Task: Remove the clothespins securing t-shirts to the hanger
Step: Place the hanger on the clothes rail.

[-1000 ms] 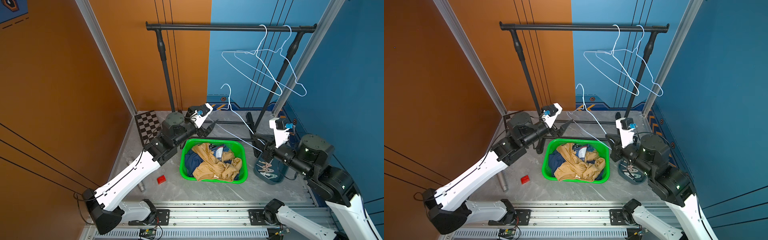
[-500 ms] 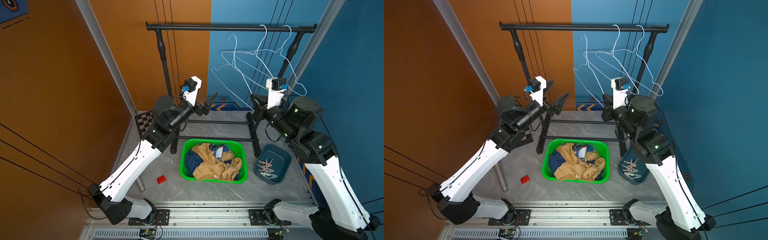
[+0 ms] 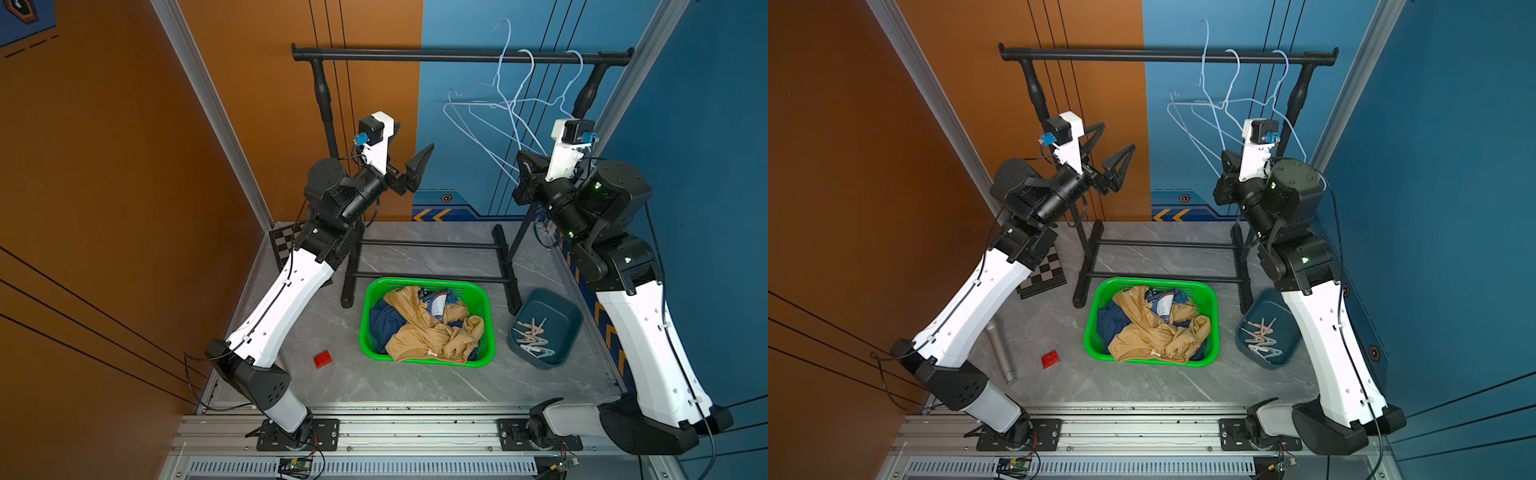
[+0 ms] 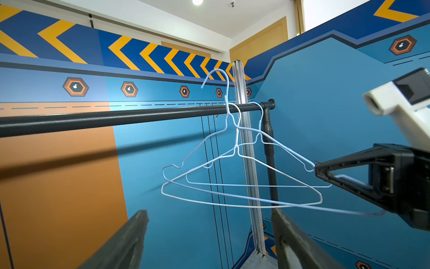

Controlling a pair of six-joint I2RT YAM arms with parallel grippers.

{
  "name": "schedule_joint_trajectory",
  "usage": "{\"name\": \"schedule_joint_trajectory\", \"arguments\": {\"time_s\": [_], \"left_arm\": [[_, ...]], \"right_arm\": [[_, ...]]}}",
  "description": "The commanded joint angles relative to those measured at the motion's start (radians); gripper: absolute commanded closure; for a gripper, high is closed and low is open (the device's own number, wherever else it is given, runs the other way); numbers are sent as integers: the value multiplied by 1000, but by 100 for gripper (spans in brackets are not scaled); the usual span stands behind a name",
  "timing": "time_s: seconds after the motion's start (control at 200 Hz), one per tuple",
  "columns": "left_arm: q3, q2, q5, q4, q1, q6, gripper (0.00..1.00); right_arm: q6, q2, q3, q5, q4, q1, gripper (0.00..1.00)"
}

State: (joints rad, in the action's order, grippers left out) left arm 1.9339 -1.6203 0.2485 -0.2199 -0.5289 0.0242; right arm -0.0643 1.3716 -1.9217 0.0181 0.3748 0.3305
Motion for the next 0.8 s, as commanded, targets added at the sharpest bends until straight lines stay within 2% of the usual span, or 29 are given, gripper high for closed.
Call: {"name": "schedule_joint_trajectory", "arguments": {"time_s": [0.0,0.425,0.526,0.651,0.796], "left_arm": [[41,-28,70,-48,15,-24,15],[50,-66,128,-148,40,-75,15],[45,-68,152,-196,46,-114,15],[40,-63,154,-200,47,-120,15],[-17,-20,135,-201,51,-110,15]], "right_arm": [[-41,29,-23,-59,-37,-30,100],[-48,7,57,-108,-29,-21,100],[-50,-9,64,-99,-21,-19,74],[-38,-31,64,-93,-5,-15,57],[-12,-75,83,-77,26,-1,42]]}}
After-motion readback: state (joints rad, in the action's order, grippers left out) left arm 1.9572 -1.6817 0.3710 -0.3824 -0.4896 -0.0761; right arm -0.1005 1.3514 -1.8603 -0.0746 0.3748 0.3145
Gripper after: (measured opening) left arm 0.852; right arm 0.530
